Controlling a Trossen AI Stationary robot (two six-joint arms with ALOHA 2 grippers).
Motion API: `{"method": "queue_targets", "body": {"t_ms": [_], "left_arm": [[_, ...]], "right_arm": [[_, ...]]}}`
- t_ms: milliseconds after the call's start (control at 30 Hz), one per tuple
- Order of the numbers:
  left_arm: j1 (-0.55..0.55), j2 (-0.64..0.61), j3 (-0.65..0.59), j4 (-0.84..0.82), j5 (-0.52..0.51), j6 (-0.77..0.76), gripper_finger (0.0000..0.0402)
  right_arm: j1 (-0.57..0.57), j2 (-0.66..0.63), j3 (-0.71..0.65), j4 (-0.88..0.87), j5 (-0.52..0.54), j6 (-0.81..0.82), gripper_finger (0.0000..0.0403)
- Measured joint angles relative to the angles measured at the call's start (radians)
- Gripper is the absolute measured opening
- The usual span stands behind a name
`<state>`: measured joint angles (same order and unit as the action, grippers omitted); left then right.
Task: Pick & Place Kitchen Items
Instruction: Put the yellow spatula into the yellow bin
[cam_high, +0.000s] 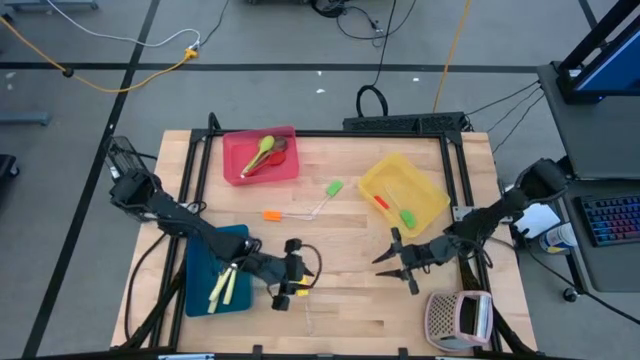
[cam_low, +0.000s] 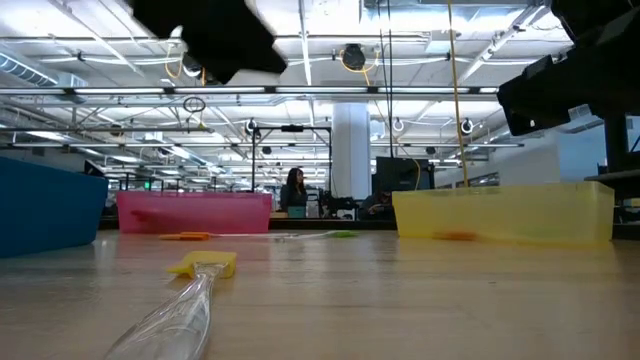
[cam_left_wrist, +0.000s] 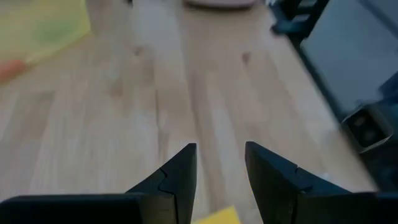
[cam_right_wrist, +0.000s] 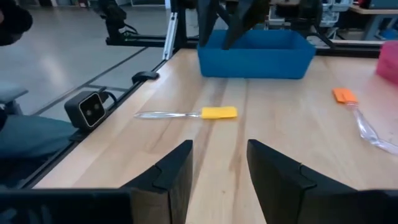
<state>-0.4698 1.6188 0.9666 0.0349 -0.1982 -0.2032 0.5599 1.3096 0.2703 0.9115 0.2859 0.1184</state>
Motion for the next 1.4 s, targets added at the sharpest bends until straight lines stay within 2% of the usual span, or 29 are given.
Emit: {"method": "queue_targets", "body": {"t_ms": [100, 233, 400, 567, 667, 833, 1000, 1133, 1267, 1400], "left_arm": [[0.033, 0.000, 0.052, -0.022, 0.082, 0.039, 0.0143], [0.057, 0.000, 0.088, -0.044, 0.124, 0.154, 0.0143], [0.058, 0.028, 0.100, -0.033, 0.125, 0.240, 0.0143], [0.072, 0.102, 0.099, -0.033, 0.093, 0.249, 0.0143], [0.074, 0.151, 0.099, -0.071, 0.094, 0.252, 0.0143], [0.073, 0.186, 0.098, -0.144, 0.097, 0.351, 0.0149], [0.070, 0.189, 0.098, -0.233, 0.150, 0.380, 0.0164], [0.058, 0.189, 0.098, -0.289, 0.151, 0.490, 0.0165], [0.054, 0.196, 0.098, -0.280, 0.149, 0.575, 0.0166], [0.048, 0.230, 0.096, -0.269, 0.134, 0.725, 0.0166]], "right_arm": [[0.001, 0.059, 0.000, 0.071, 0.000, 0.000, 0.0144], [0.001, 0.124, 0.000, 0.132, 0.000, -0.004, 0.0144], [-0.002, 0.170, 0.001, 0.171, 0.000, -0.038, 0.0144], [-0.004, 0.180, 0.001, 0.174, 0.000, -0.045, 0.0144], [-0.004, 0.180, 0.001, 0.167, 0.000, -0.036, 0.0144], [-0.004, 0.180, 0.001, 0.158, 0.000, -0.026, 0.0144], [-0.004, 0.180, 0.001, 0.148, 0.000, 0.015, 0.0144], [-0.003, 0.180, 0.001, 0.120, 0.000, 0.056, 0.0144], [-0.002, 0.180, 0.001, 0.100, 0.000, 0.091, 0.0144], [-0.002, 0.180, 0.001, 0.096, 0.000, 0.105, 0.0144]]}}
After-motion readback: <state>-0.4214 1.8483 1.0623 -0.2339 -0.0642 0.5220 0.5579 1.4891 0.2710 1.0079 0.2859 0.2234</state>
